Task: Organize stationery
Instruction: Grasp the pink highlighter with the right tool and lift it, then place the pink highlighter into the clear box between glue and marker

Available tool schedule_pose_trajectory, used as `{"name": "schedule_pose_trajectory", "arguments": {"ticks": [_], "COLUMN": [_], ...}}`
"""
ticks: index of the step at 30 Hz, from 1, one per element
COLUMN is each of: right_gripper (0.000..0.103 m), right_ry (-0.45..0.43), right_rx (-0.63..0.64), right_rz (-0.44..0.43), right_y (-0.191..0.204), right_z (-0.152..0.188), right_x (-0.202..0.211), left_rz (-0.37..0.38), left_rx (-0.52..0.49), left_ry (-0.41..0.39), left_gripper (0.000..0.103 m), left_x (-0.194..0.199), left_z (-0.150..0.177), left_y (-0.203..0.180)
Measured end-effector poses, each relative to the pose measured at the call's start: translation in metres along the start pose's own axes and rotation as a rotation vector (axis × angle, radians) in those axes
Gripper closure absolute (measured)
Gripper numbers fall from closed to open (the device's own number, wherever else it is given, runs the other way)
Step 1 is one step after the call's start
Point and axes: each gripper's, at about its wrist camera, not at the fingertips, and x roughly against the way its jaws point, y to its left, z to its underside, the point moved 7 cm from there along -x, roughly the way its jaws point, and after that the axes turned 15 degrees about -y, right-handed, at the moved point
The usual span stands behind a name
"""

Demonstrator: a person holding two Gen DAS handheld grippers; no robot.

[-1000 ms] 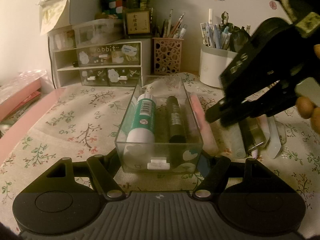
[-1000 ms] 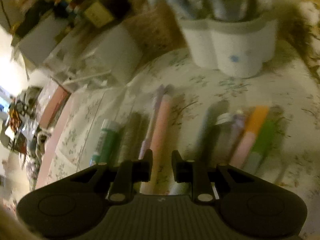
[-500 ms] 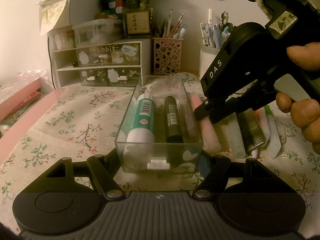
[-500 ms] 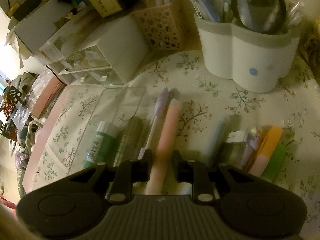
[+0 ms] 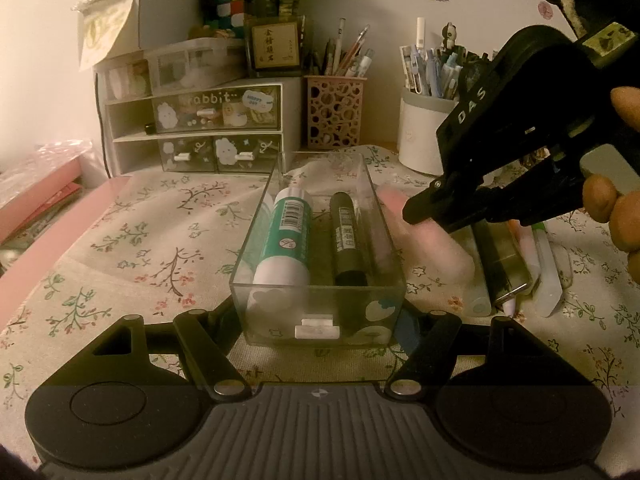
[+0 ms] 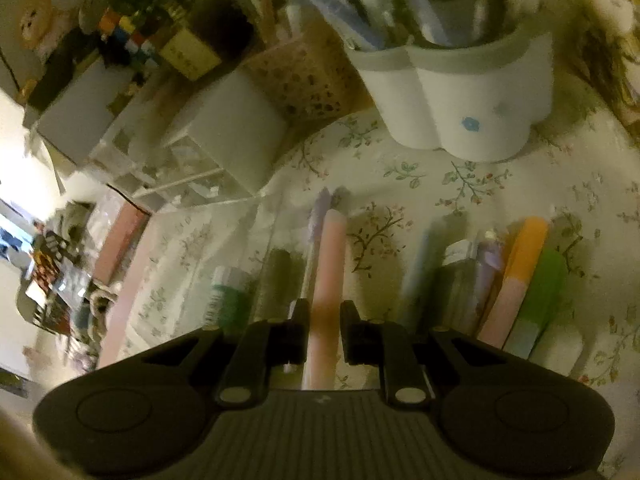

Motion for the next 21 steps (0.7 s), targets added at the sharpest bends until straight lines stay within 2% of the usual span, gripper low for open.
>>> {"name": "schedule_pose_trajectory", "arguments": {"ticks": [4,16,21], "right_gripper": [0.089,0.089,0.089], "right_ry": [0.01,-0.005,-0.035], "right_rx": [-0.092,-0.133,-0.175], "right_rz": [-0.039,-0.001,-0.016], "right_y": [-0.003,-0.017,-0.022], "right_z": [0.001,0.001,-0.005], "right_x": [0.0,0.005,0.013], "left_rz": [0.0,0.0,0.0], "left_rx": [-0.001,-0.001,-0.001], "left_ry": [0.0,0.0,0.0], "left_gripper": [0.03,0.03,0.03], "left_x": [0.0,0.0,0.0], "left_z": [0.0,0.0,0.0], "left_y": [0.0,0.0,0.0]}}
